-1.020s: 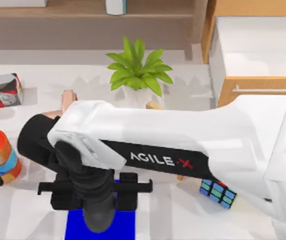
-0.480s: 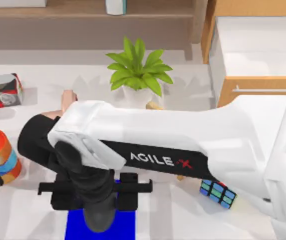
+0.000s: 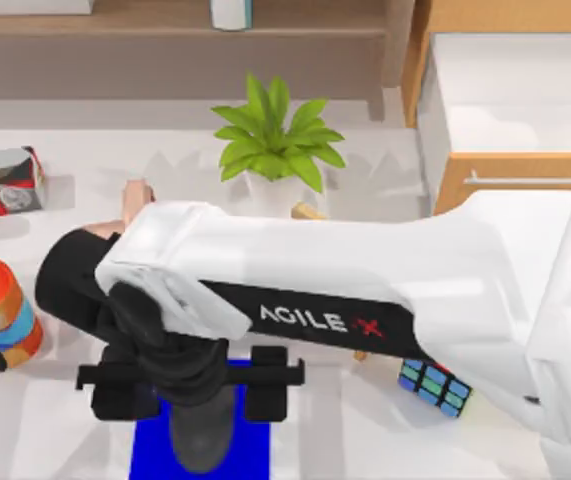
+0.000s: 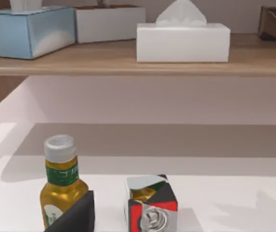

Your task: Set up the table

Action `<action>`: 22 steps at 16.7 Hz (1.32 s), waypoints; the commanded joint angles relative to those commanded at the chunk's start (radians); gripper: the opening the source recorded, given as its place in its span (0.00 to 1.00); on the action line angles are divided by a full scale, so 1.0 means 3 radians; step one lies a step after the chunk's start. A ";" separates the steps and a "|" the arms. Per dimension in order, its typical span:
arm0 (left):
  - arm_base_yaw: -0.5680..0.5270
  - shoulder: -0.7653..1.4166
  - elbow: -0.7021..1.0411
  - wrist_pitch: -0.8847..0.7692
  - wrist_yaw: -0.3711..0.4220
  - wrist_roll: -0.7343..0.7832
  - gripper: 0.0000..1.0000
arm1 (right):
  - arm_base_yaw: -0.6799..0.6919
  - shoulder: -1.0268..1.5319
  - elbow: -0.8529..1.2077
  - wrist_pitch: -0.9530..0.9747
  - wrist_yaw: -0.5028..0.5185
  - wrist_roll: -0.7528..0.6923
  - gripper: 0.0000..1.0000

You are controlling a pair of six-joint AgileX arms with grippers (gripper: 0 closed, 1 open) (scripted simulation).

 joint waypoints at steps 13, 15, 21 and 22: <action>0.0000 0.0000 0.0000 0.0000 0.0000 0.0000 1.00 | 0.0054 -0.0244 -0.0202 0.0280 0.0030 -0.0273 1.00; 0.0000 0.0000 0.0000 0.0000 0.0000 0.0000 1.00 | 0.0058 -0.0458 -0.0421 0.0604 0.0070 -0.0573 1.00; 0.0000 0.0000 0.0000 0.0000 0.0000 0.0000 1.00 | -0.0172 -0.1259 -0.1403 0.2214 0.0285 -0.1998 1.00; 0.0000 0.0000 0.0000 0.0000 0.0000 0.0000 1.00 | -0.0240 -0.1399 -0.1597 0.2545 0.0327 -0.2285 1.00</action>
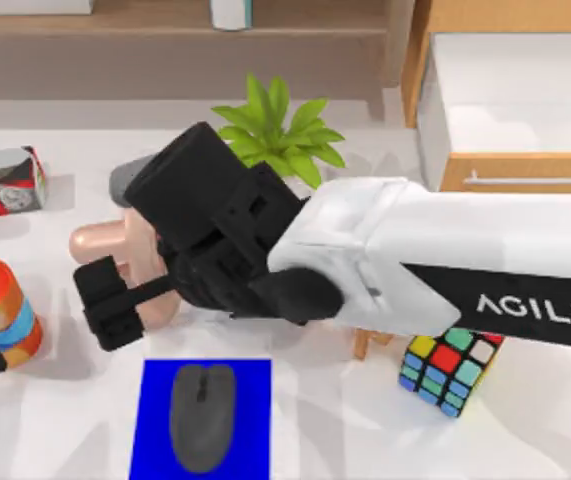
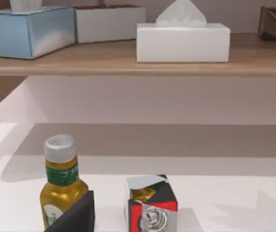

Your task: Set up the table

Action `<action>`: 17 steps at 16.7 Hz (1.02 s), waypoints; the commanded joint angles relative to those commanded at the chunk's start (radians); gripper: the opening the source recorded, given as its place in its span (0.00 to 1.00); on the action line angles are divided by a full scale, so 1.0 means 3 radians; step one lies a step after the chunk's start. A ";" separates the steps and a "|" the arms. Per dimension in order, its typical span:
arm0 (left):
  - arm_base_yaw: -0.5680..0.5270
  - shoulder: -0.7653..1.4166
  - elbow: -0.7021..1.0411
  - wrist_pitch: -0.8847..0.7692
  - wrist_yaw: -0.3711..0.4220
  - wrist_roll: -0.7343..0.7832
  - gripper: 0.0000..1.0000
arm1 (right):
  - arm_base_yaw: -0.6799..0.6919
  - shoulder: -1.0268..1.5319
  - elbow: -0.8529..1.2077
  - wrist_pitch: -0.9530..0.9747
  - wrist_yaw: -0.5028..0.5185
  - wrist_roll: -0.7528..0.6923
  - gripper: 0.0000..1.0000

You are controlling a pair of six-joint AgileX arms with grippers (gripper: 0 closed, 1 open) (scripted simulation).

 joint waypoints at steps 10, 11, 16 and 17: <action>0.0000 0.0000 0.0000 0.0000 0.0000 0.0000 1.00 | -0.0931 -0.1041 -0.2091 0.3634 0.0375 -0.3182 1.00; 0.0000 0.0000 0.0000 0.0000 0.0000 0.0000 1.00 | -0.1028 -0.1073 -0.2295 0.3976 0.0401 -0.3495 1.00; 0.0000 0.0000 0.0000 0.0000 0.0000 0.0000 1.00 | -0.1472 -0.0878 -0.3239 0.5436 0.0483 -0.4938 1.00; 0.0000 0.0000 0.0000 0.0000 0.0000 0.0000 1.00 | -0.1556 -0.0779 -0.3397 0.5672 0.0495 -0.5195 1.00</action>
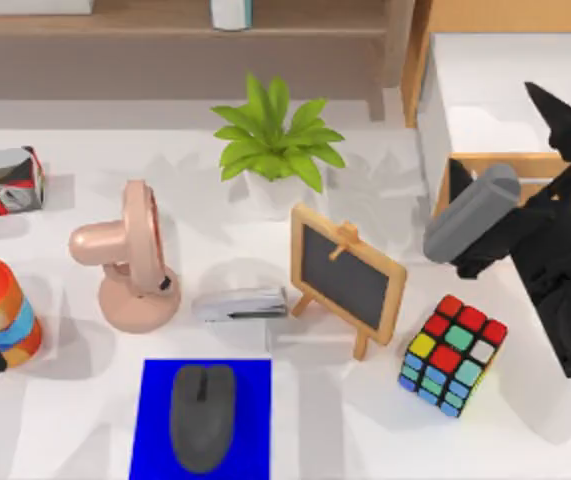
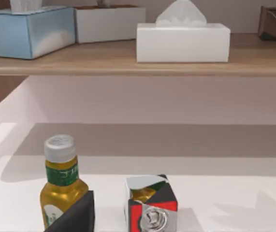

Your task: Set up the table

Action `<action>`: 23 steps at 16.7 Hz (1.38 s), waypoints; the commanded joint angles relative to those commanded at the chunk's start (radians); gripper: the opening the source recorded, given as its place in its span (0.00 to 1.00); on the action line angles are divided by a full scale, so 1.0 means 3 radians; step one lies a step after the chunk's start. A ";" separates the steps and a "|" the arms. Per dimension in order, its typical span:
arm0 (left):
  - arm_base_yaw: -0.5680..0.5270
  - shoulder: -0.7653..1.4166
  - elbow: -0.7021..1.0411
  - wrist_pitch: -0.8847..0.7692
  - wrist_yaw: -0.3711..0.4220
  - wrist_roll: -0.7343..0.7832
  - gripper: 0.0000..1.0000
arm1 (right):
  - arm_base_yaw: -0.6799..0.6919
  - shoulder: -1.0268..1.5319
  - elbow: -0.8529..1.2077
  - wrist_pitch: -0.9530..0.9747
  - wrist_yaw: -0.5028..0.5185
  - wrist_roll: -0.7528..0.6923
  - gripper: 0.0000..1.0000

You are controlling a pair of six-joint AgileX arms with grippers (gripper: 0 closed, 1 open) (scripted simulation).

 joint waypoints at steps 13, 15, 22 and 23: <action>0.0000 0.0000 0.0000 0.0000 0.0000 0.0000 1.00 | -0.0669 0.0970 -0.0538 0.1179 0.0112 -0.1421 1.00; 0.0000 0.0000 0.0000 0.0000 0.0000 0.0000 1.00 | -0.0654 0.0988 -0.0528 0.1169 0.0110 -0.1417 1.00; 0.0000 0.0000 0.0000 0.0000 0.0000 0.0000 1.00 | -0.0724 0.0692 -0.0468 0.0830 0.0053 -0.1423 1.00; 0.0000 0.0000 0.0000 0.0000 0.0000 0.0000 1.00 | -0.0737 0.0691 -0.0439 0.0800 0.0040 -0.1423 1.00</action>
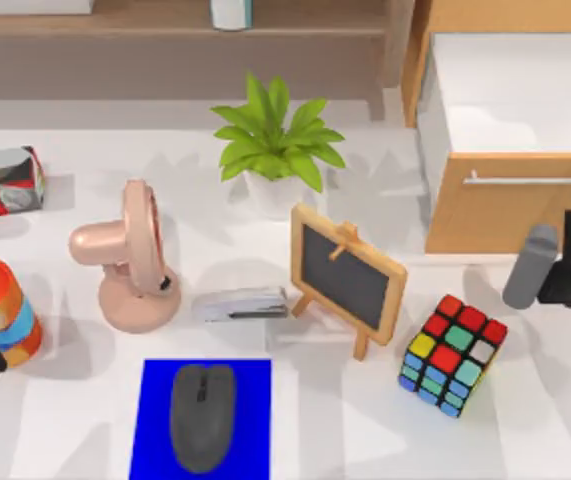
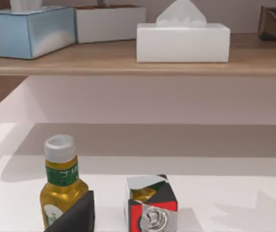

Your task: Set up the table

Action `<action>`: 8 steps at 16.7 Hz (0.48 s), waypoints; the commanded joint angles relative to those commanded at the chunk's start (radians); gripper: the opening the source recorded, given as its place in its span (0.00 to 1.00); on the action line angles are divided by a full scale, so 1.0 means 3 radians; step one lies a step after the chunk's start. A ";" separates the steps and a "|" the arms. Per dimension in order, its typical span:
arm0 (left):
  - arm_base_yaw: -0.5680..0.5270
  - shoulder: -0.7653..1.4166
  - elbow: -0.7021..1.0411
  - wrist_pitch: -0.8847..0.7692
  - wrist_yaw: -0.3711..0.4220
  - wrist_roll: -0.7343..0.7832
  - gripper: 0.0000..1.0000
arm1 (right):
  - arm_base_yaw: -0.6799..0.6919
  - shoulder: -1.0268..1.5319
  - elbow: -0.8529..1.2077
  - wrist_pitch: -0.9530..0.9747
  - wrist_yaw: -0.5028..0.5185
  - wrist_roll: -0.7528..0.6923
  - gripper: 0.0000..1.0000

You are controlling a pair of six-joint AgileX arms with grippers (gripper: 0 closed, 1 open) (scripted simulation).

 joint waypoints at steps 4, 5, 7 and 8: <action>0.0000 0.0000 0.0000 0.0000 0.0000 0.0000 1.00 | -0.0051 0.0160 0.0148 0.0014 -0.0050 -0.0002 1.00; 0.0000 0.0000 0.0000 0.0000 0.0000 0.0000 1.00 | -0.0057 0.0231 0.0178 0.0053 -0.0054 -0.0003 1.00; 0.0000 0.0000 0.0000 0.0000 0.0000 0.0000 1.00 | -0.0060 0.0329 0.0213 0.0119 -0.0055 0.0000 1.00; 0.0000 0.0000 0.0000 0.0000 0.0000 0.0000 1.00 | -0.0060 0.0334 0.0215 0.0122 -0.0055 0.0001 1.00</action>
